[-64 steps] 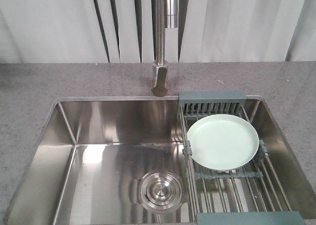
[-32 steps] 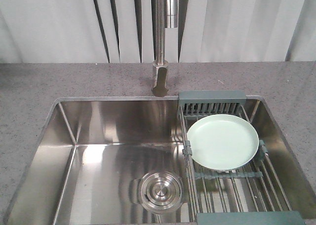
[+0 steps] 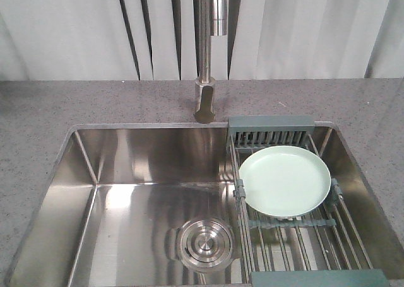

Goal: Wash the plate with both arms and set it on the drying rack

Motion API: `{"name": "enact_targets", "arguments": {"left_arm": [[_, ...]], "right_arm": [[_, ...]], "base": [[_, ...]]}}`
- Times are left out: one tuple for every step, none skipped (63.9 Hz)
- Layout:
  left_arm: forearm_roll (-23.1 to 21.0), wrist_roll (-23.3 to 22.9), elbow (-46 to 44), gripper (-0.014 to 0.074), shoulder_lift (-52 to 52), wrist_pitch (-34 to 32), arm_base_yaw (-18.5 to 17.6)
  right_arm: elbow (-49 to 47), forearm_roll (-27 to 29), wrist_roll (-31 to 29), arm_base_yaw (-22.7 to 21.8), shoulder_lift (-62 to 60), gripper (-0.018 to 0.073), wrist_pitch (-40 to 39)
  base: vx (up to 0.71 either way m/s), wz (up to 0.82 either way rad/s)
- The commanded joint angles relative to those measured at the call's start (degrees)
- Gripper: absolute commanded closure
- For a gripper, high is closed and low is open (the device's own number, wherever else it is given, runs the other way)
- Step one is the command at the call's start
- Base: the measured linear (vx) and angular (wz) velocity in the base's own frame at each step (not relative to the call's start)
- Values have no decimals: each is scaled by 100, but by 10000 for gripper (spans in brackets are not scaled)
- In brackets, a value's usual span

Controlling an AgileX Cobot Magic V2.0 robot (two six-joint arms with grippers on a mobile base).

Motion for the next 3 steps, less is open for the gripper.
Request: {"name": "enact_targets", "arguments": {"left_arm": [[-52, -50, 116, 602, -90, -379, -41], [-52, -50, 116, 602, -90, -379, -41], [-52, -50, 116, 602, -90, -379, -41]], "right_arm": [[111, -37, -18, -28, -77, 569, -479], [111, -37, -18, -28, -77, 569, -479], [111, -37, -18, -28, -77, 569, -479]], "base": [[0, 0], [0, 0], [0, 0]]}}
